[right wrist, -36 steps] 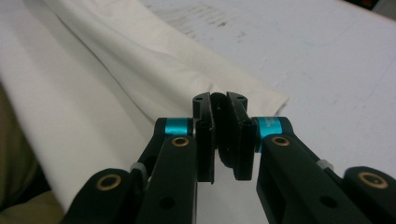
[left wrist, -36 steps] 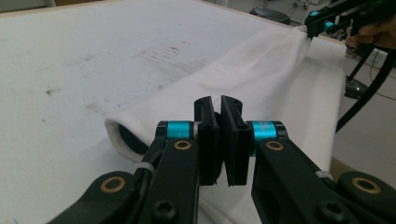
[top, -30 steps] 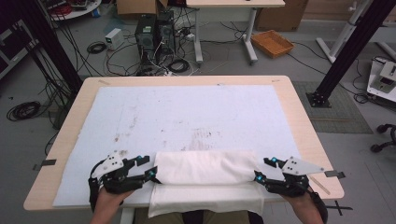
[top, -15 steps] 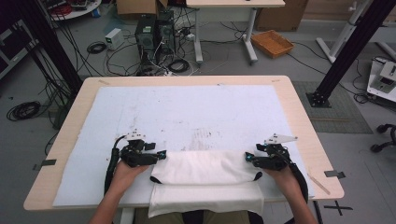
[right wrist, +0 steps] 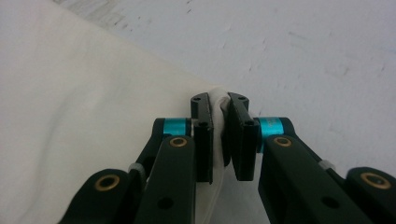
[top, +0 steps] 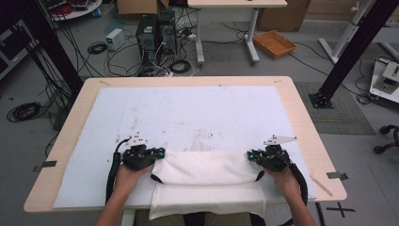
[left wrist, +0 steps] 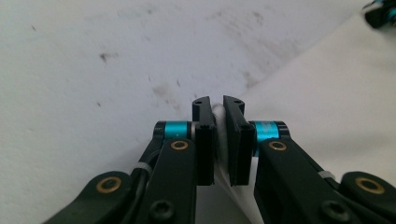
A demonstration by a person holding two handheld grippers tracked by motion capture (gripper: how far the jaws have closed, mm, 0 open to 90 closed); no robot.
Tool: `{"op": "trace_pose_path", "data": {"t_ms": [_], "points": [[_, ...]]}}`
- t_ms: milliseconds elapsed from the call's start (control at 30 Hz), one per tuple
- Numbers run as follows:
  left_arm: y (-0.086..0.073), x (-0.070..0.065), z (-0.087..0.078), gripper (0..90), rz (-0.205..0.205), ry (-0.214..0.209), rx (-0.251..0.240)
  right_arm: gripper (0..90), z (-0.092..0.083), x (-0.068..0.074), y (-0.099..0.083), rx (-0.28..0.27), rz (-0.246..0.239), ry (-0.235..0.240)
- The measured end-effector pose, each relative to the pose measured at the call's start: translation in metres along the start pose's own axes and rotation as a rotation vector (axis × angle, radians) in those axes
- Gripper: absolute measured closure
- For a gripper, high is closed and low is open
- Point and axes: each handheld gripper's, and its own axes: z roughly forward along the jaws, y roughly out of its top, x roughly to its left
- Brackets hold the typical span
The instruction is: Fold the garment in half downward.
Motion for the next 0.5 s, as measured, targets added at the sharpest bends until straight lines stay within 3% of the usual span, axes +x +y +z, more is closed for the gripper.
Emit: {"op": "trace_pose_path", "data": {"t_ms": [100, 167, 267, 500], "points": [[0.006, 0.003, 0.002, 83.3, -0.009, 0.01, -0.014, 81.9, 0.001, -0.003, 0.006, -0.03, -0.007, -0.024], [0.015, 0.011, 0.007, 83.3, -0.047, 0.02, -0.049, 81.9, 0.007, -0.011, 0.019, -0.058, -0.015, -0.057], [0.026, 0.018, 0.012, 83.3, -0.069, 0.049, -0.07, 81.9, 0.015, -0.018, 0.034, -0.065, -0.025, -0.095], [0.039, 0.032, 0.028, 83.2, -0.097, 0.094, -0.07, 81.8, 0.028, -0.029, 0.057, -0.095, -0.004, -0.161]]}}
